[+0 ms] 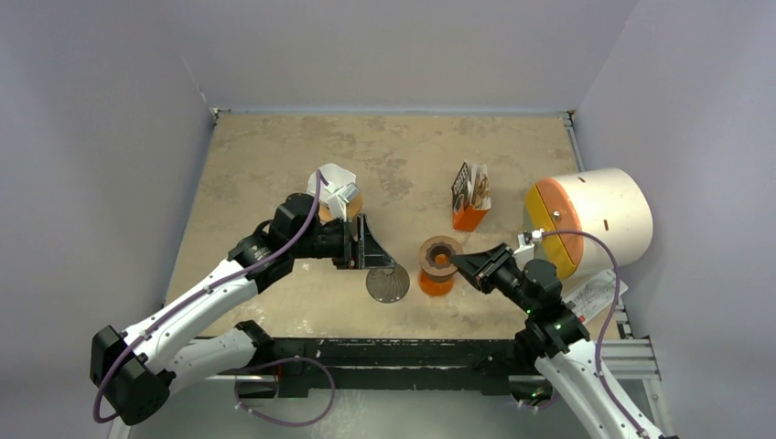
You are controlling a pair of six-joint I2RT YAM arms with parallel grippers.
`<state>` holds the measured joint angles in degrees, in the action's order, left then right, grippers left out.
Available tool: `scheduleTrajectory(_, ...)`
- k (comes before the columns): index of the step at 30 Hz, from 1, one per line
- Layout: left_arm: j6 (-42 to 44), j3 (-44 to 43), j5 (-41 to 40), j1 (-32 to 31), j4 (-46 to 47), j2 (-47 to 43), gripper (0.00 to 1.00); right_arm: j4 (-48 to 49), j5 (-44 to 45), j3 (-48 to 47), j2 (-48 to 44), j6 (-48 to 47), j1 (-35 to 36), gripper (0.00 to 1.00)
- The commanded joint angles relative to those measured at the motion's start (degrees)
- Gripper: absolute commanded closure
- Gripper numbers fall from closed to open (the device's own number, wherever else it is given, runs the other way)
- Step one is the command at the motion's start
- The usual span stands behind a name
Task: Place the coffee filter in the dripper
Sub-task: Place the dripper holder onto the coffee server.
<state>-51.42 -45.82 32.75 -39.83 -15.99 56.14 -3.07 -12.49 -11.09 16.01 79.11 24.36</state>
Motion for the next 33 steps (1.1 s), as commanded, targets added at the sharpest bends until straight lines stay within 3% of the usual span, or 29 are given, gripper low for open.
scheduleTrajectory(1,0.7,-1.4,-0.2,-0.2,0.8,-0.5,0.26,-2.6,1.8,0.4,-0.4,2.0,-0.1,0.71)
scheduleTrajectory(5,0.5,-1.4,-0.1,-0.2,1.0,-0.5,0.27,-3.3,1.8,0.1,-0.4,1.8,-0.1,0.64)
scheduleTrajectory(18,0.5,-1.2,0.1,-0.2,1.4,-0.6,0.27,-8.0,2.7,-3.1,-1.7,0.1,-0.1,0.57)
scheduleTrajectory(33,0.5,-1.4,0.3,-0.2,1.7,-0.7,0.27,-12.1,5.5,-8.3,-0.6,-3.0,0.0,0.54)
